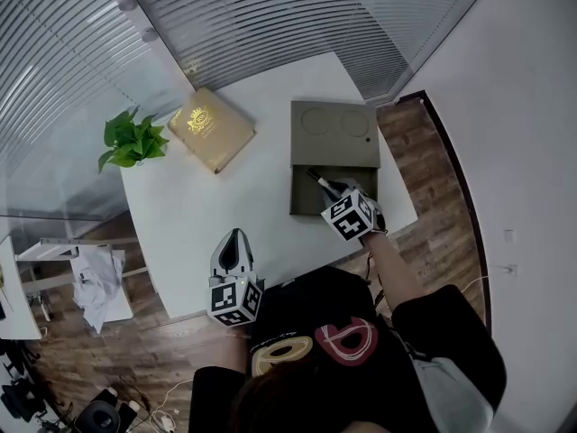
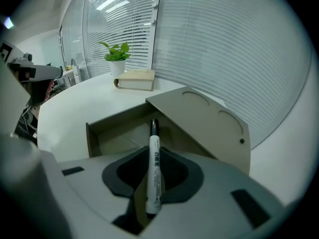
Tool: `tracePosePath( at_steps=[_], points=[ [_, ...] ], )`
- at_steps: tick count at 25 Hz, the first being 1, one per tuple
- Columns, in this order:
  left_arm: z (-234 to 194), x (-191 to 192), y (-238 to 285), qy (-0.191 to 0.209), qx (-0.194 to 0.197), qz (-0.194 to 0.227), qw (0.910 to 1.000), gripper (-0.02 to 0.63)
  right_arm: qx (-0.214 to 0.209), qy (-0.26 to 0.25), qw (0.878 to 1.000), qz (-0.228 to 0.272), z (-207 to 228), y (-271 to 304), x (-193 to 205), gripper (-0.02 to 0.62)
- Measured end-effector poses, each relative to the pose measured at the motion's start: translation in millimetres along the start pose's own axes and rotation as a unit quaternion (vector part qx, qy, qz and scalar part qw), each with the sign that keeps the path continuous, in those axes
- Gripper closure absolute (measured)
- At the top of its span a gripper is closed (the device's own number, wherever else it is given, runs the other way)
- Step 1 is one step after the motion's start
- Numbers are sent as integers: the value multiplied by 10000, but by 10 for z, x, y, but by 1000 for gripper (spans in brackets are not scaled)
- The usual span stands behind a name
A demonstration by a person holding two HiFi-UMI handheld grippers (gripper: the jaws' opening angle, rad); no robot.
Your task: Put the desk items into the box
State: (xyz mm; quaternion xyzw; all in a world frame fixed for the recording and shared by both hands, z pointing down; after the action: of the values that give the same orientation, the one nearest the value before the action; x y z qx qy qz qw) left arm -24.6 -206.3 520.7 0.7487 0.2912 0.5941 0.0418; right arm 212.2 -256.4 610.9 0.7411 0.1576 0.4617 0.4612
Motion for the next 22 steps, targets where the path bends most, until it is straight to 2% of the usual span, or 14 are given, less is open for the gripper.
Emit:
tracePosePath(
  at_steps=[9,15,22],
  points=[
    [9,8,29,6,-39,-1,10000,589,-114,55,9999,-114,-15,88,91,520],
    [-26,28,20,20,-78,-45,10000,589,-168,251,9995,40,4,96,101,514],
    [-37,54,-8,-20,-114,-34,9999,589,-128,494,9987,70,58,81,118,469]
  ],
)
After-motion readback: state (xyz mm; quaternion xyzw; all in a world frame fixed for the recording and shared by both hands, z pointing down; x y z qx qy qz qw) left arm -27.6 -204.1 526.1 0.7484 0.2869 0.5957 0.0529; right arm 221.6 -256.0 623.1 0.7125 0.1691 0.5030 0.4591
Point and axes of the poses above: the fingertips, and each gripper's own axes: y forward along the fingers, z to its right, x out of its underside, the point moved 1 cm from there along -y, backward along the fingers, and after that the axes turned 1 degree about -z, right-handed, at the moved point
